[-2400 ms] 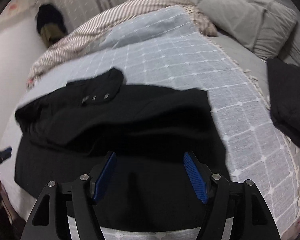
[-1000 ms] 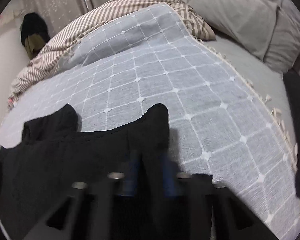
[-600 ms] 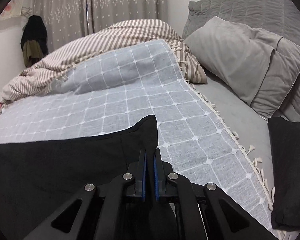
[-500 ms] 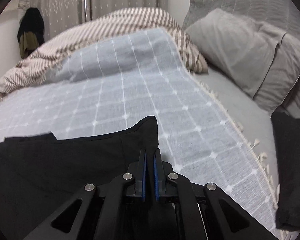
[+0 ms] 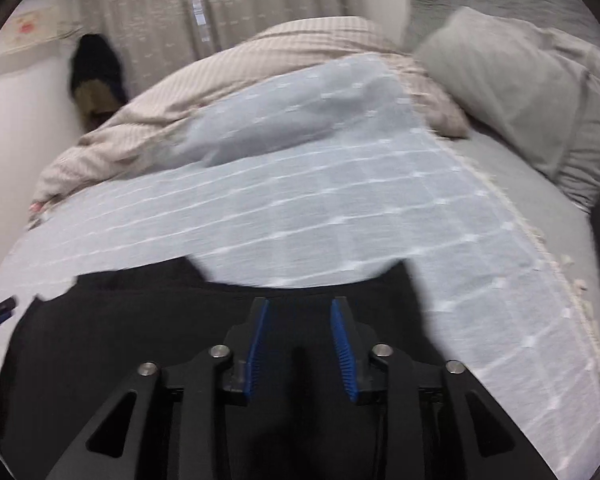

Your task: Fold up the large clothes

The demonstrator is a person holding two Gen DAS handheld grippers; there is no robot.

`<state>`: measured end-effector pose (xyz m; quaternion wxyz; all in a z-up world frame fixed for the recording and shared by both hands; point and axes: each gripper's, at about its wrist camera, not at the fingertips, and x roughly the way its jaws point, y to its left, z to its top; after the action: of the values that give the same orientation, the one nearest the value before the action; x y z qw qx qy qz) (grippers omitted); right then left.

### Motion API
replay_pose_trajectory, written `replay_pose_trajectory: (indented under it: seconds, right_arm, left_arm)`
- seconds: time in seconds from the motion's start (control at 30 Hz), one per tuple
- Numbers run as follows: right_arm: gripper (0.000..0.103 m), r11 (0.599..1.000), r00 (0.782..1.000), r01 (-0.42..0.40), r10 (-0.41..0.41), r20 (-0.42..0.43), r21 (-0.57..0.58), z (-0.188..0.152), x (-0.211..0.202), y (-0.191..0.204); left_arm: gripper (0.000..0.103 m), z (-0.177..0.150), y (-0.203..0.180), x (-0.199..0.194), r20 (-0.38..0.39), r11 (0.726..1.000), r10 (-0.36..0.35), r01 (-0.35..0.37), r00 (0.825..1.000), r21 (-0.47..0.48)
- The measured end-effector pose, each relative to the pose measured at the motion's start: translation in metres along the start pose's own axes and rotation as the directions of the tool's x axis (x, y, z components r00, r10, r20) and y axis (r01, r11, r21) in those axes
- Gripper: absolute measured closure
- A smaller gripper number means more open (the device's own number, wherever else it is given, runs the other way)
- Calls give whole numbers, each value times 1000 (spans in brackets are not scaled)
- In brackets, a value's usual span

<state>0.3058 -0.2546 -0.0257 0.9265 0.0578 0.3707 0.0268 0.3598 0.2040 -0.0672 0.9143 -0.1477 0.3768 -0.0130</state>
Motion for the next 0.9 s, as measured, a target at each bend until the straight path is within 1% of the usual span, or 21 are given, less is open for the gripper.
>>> replay_pose_trajectory:
  seconds: [0.03,0.07,0.1,0.13,0.17,0.2,0.27,0.33,0.37,0.4,0.43,0.47,0.5,0.53,0.57,0.63,0.7,0.73,0.8,0.83,0.9]
  right_arm:
    - [43,999,999,-40,39,-17,-29,-2,5,19]
    - [42,994,995,-92,90,-35,-52,-4,11,36]
    - [42,984,985,-167,164,-46,-63,-10,19,53]
    - [42,981,982,-183,180,-61,-60,-14,26,59]
    - [42,984,982,-168,162,-96,-54,-18,36,60]
    - [43,990,983,-130,123,-133,-45,-21,48,55]
    - [43,998,985,-58,56,-162,-8,-21,59,23]
    - [44,998,987,17,-6,-159,67,-18,57,-23]
    - [43,991,987,34,-13,-160,130,-16,54,-51]
    - [43,974,983,88,-50,-179,211,-16,51,-82]
    - [42,956,979,134,-88,-183,260,-18,48,-104]
    - [41,922,969,208,-148,-198,328,-23,40,-128]
    - [41,891,971,209,-138,-197,403,-28,31,-149]
    - [41,880,980,171,-103,-172,443,-31,24,-158]
    - [41,873,985,148,-87,-149,466,-34,14,-163]
    - [41,883,988,143,-104,-112,446,-34,-4,-155]
    - [38,910,992,123,-98,-83,396,-32,-16,-134]
    - [37,922,993,110,-90,-70,372,-31,-23,-120]
    - [30,941,998,59,-47,-43,332,-31,-35,-88]
    - [29,950,999,30,-19,-38,309,-34,-40,-72]
    - [26,968,998,6,9,-57,250,-39,-45,-37]
  left_arm:
    - [37,-6,-15,4,-18,998,-51,52,999,31]
    - [36,-10,-21,10,-32,996,-73,74,997,50]
    - [36,-14,-26,20,-60,996,-63,67,996,67]
    - [36,-16,-24,32,-98,996,-37,45,994,73]
    - [36,-15,-21,40,-125,997,-20,29,992,68]
    - [36,-15,-12,45,-140,999,-7,14,990,52]
    - [36,-6,14,49,-147,999,37,-35,988,20]
    - [36,3,43,53,-172,997,79,-79,982,11]
    - [34,3,53,55,-183,995,102,-103,978,1]
    - [33,5,71,57,-198,990,135,-142,971,-22]
    - [33,5,85,55,-197,989,122,-135,973,-56]
    - [33,5,90,51,-191,988,112,-129,975,-79]
    - [33,6,95,45,-185,985,125,-144,975,-91]
    - [33,5,95,39,-174,984,141,-157,975,-85]
    - [33,4,94,33,-160,985,141,-155,977,-77]
    - [32,1,85,18,-124,989,128,-136,984,-60]
    - [24,-5,65,3,-104,996,82,-86,991,-33]
    - [22,-10,50,-6,-92,998,53,-55,994,-15]
    - [18,-21,25,-20,-78,1000,15,-14,997,9]
    - [16,-30,7,-29,-78,999,-27,29,997,25]
    - [7,-42,-17,-38,-92,995,-72,78,993,54]
